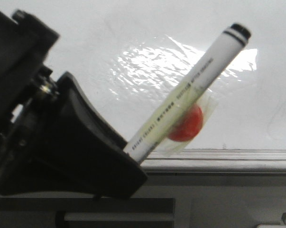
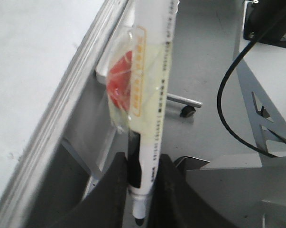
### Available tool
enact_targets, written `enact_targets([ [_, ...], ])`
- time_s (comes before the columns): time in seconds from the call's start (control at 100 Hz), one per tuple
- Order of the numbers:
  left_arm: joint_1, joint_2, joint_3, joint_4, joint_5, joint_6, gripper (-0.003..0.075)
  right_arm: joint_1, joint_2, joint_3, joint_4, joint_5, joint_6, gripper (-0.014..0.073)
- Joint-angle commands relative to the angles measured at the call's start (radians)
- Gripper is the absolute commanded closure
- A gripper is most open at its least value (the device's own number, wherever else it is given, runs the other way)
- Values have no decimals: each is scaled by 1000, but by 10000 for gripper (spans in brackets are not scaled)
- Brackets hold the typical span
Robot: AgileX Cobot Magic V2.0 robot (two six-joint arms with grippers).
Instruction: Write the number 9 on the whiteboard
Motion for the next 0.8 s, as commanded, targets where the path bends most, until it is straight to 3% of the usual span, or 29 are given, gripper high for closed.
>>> enact_targets([
  [0.0,-3,-54,-26,-17,-8,90,741,41,45,-33,146,-35,-218,267],
  [0.11,-3,-74,-26,-17,5,132,741,91,124,-33,275,-19,-411,267],
  [0.25,-4,-79,-26,-57,45,186,741,136,245,-33,332,-70,-498,251],
  [0.44,-4,-79,-26,-163,68,274,741,180,355,-50,355,-161,-500,181],
  [0.6,-4,-79,-26,-259,78,386,741,220,398,-84,364,-215,-500,180],
  [0.79,-4,-79,-26,-264,79,390,741,275,450,-104,371,-217,-500,208],
])
